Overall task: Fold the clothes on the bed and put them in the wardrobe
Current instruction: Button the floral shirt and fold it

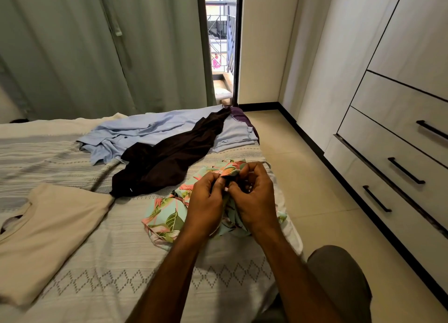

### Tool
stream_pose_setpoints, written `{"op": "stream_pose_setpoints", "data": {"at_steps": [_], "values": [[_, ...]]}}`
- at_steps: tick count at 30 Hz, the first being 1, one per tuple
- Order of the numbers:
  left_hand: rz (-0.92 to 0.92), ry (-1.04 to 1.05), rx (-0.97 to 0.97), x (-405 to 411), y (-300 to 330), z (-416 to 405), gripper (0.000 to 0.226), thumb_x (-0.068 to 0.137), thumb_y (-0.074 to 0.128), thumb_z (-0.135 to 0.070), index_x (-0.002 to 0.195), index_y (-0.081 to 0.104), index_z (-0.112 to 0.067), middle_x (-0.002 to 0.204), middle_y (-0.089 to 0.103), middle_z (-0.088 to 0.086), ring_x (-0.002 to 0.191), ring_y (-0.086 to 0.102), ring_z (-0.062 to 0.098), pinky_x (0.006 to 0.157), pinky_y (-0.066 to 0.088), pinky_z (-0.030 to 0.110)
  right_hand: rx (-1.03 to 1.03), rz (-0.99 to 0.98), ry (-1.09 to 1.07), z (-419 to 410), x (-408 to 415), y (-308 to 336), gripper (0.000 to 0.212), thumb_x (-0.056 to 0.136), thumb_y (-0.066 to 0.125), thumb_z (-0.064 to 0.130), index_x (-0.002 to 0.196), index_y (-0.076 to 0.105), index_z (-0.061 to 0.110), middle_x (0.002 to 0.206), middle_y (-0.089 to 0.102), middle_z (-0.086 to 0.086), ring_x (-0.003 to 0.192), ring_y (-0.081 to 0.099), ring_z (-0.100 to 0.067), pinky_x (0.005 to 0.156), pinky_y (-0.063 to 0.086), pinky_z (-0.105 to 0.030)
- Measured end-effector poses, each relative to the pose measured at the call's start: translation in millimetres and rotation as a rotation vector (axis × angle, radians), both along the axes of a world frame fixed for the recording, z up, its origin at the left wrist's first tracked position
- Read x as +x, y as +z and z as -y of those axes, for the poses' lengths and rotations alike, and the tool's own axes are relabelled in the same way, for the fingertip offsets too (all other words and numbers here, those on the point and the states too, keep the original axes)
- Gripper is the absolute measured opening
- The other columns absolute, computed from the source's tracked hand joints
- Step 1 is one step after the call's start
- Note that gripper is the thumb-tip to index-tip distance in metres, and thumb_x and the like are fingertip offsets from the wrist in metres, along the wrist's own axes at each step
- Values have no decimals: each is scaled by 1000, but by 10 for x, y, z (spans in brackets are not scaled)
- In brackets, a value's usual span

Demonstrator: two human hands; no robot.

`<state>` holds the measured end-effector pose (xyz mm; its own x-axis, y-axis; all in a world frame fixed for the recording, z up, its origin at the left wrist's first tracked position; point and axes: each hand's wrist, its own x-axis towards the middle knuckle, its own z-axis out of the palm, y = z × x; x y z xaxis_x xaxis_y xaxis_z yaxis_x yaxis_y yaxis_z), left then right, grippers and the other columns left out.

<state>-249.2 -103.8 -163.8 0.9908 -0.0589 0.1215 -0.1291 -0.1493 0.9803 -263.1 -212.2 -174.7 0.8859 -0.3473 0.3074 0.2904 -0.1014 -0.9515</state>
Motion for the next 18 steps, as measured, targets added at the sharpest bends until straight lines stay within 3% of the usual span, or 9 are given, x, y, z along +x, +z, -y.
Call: {"op": "stream_pose_setpoints", "data": {"at_steps": [4,7,11,15,18], "values": [[-140,-128,-209,-31,8,-62,27,107,44,-15,108,71,-13,101,75,5,101,71,21,78,57,30,90,3,86,60,-1,-41,22,86,72,-3,82,60,15,92,73,-9,93,72,-19,81,60,-34],[-218,-209,-325,-49,27,-81,27,106,43,-15,109,70,-8,98,76,2,94,72,14,72,56,23,56,28,108,91,-26,-115,17,88,70,3,84,69,20,93,74,-5,93,71,-24,84,60,-40],[-222,-211,-217,-35,44,-29,31,106,42,-10,90,68,-14,75,73,-8,76,69,3,65,54,18,-2,43,12,55,-81,-199,17,91,67,-3,94,74,12,94,75,5,93,71,-13,80,57,-27],[-218,-100,-176,-29,0,-41,27,102,51,-7,81,67,-9,71,68,1,74,65,14,66,54,24,-26,28,63,37,-153,-204,14,93,66,-1,104,72,6,97,74,4,96,70,-9,80,55,-19],[-215,-64,-163,-1,-64,-70,18,99,55,-6,87,67,1,73,65,7,73,61,20,64,52,29,-4,-36,110,32,-169,-202,15,90,69,-3,101,71,7,94,73,7,93,71,-4,77,55,-17]]}}
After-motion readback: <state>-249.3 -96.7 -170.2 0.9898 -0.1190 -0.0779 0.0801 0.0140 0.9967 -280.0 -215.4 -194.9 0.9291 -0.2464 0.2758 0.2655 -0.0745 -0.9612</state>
